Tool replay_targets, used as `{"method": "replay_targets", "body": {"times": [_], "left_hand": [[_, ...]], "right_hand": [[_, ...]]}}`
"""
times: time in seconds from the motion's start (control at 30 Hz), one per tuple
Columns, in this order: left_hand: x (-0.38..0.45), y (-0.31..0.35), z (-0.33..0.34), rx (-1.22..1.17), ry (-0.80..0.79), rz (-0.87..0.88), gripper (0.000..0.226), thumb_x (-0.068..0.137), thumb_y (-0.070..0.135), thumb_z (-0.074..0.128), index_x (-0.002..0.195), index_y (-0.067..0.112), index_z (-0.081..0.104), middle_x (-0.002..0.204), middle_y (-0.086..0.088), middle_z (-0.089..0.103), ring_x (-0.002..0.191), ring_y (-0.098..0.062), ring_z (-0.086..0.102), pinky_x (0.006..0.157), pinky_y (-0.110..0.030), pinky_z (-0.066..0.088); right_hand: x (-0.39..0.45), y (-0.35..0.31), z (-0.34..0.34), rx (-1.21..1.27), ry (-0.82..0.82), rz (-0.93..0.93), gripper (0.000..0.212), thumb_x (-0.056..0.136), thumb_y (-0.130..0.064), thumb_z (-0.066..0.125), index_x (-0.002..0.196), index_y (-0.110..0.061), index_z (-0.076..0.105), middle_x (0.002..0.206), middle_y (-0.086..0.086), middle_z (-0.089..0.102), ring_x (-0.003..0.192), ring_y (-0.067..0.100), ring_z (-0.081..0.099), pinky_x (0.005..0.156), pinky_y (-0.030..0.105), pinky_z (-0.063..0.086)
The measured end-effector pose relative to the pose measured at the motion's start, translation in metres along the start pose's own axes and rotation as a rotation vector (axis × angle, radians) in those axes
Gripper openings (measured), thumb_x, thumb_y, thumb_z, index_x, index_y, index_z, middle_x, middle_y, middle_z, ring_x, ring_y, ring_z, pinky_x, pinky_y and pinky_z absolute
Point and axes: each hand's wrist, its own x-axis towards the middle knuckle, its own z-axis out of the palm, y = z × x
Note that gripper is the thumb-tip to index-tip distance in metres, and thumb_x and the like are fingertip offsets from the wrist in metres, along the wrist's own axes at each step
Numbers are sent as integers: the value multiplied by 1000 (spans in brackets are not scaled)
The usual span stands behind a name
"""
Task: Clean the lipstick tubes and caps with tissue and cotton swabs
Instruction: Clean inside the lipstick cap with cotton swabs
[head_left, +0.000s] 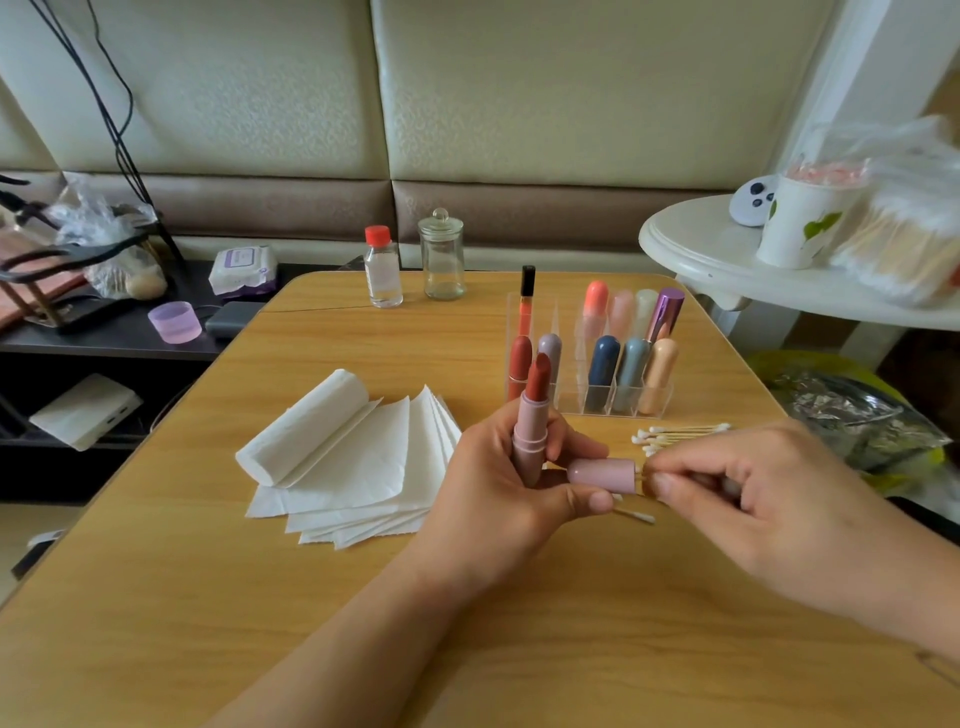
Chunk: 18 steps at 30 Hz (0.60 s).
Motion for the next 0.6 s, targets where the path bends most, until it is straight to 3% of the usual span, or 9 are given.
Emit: {"method": "replay_targets", "body": {"times": [0.1, 0.2, 0.27, 0.33, 0.43, 0.6], "left_hand": [[-1, 3, 1, 14, -37, 5, 37, 66, -2, 79, 78, 12, 47, 85, 6, 70, 81, -7, 64, 72, -20, 51], [0, 6, 1, 62, -64, 33, 41, 71, 0, 77, 79, 34, 53, 90, 3, 66, 83, -9, 62, 76, -22, 49], [0, 7, 1, 85, -94, 43, 44, 77, 2, 74, 80, 42, 56, 93, 2, 67, 86, -13, 63, 79, -26, 51], [-1, 7, 1, 63, -124, 32, 39, 81, -1, 69, 85, 36, 56, 96, 2, 69, 89, -14, 65, 81, -28, 53], [-2, 4, 1, 28, -158, 28, 25, 83, -1, 65, 87, 17, 48, 99, -3, 70, 93, -20, 67, 83, -29, 53], [-1, 4, 0, -14, -133, 59, 25, 83, 6, 68, 83, 24, 50, 95, -2, 69, 93, -24, 64, 86, -45, 54]], "right_hand": [[0, -3, 0, -29, 16, -27, 28, 92, -32, 59, 65, -28, 63, 52, -9, 42, 46, 7, 38, 46, 14, 24], [-1, -14, 3, -51, 184, -41, 18, 90, -27, 62, 74, -27, 72, 53, -21, 43, 51, 1, 45, 49, 9, 29], [-4, -18, 8, -28, 262, -40, 20, 89, -33, 63, 76, -24, 74, 57, -19, 54, 53, 5, 52, 49, 13, 35], [-7, -21, 13, 72, 331, -4, 23, 87, -42, 62, 77, -26, 75, 60, -10, 62, 52, 9, 56, 48, 16, 38], [-9, -26, 22, 97, 410, 7, 19, 88, -38, 62, 79, -25, 74, 76, -12, 67, 59, 5, 61, 49, 15, 41], [-12, -35, 33, 117, 493, -22, 18, 92, -29, 61, 85, -18, 75, 78, -14, 68, 68, 5, 63, 55, 17, 44]]}}
